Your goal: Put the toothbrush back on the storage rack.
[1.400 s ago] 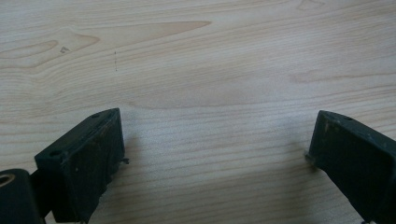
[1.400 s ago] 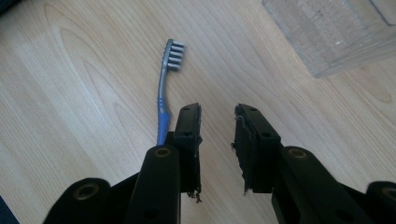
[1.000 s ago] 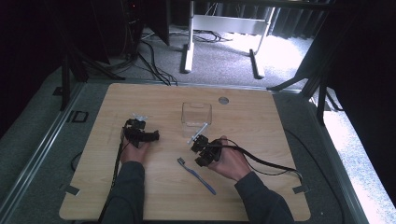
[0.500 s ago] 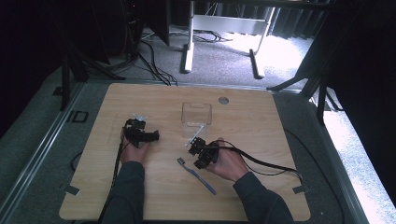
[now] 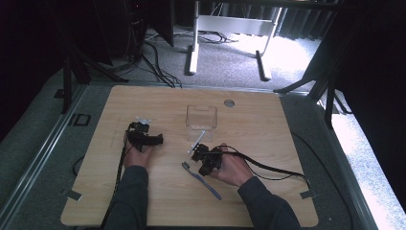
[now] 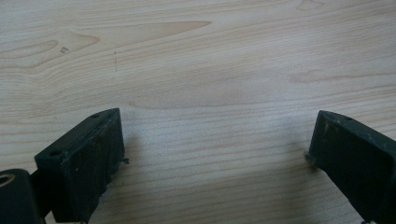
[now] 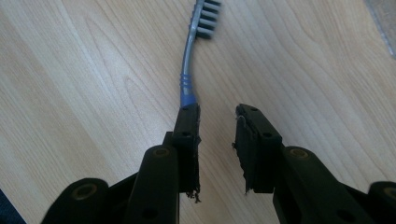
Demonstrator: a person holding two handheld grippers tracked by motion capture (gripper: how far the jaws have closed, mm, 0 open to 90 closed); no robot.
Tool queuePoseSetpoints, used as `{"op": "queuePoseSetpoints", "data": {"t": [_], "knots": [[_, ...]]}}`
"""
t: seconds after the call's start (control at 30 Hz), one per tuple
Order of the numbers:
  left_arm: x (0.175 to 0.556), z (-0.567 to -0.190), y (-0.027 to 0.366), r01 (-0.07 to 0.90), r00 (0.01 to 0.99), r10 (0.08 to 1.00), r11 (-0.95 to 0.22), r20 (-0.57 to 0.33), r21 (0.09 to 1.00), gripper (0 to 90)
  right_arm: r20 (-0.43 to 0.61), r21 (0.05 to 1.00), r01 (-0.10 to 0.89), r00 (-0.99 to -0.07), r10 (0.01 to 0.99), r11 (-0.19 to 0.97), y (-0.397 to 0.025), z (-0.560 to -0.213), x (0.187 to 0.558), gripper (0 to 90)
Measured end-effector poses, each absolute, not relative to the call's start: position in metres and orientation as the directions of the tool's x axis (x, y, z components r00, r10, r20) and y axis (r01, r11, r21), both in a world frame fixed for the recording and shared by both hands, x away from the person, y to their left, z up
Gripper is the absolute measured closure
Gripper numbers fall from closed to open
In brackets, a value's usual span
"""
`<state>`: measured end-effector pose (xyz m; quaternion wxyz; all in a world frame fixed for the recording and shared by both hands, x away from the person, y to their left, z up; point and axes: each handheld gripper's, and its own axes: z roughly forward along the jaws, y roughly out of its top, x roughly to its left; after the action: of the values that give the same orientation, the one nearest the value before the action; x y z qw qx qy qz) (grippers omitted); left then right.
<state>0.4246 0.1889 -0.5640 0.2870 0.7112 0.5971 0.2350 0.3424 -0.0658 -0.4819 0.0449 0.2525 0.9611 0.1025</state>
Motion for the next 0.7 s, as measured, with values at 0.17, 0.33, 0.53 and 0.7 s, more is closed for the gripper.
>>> {"op": "queuePoseSetpoints", "data": {"t": [0.17, 0.33, 0.53, 0.7], "knots": [[0.425, -0.564, 0.189, 0.714, 0.176, 0.984, -0.122, -0.008, 0.689, 3.6, -0.031, 0.206, 0.476, -0.87, 0.492, 0.855, -0.064, -0.485, 0.343, 69.6], [0.425, -0.564, 0.189, 0.714, 0.176, 0.984, -0.122, -0.009, 0.689, 3.6, -0.021, 0.186, 0.471, -0.875, 0.483, 0.862, -0.062, -0.489, 0.342, 69.7], [0.425, -0.564, 0.189, 0.714, 0.177, 0.984, -0.122, -0.008, 0.689, 3.6, -0.015, 0.167, 0.469, -0.878, 0.478, 0.867, -0.06, -0.493, 0.341, 69.9], [0.425, -0.564, 0.189, 0.715, 0.176, 0.984, -0.122, -0.009, 0.689, 3.6, -0.012, 0.155, 0.464, -0.882, 0.471, 0.872, -0.058, -0.498, 0.339, 70.1]]}}
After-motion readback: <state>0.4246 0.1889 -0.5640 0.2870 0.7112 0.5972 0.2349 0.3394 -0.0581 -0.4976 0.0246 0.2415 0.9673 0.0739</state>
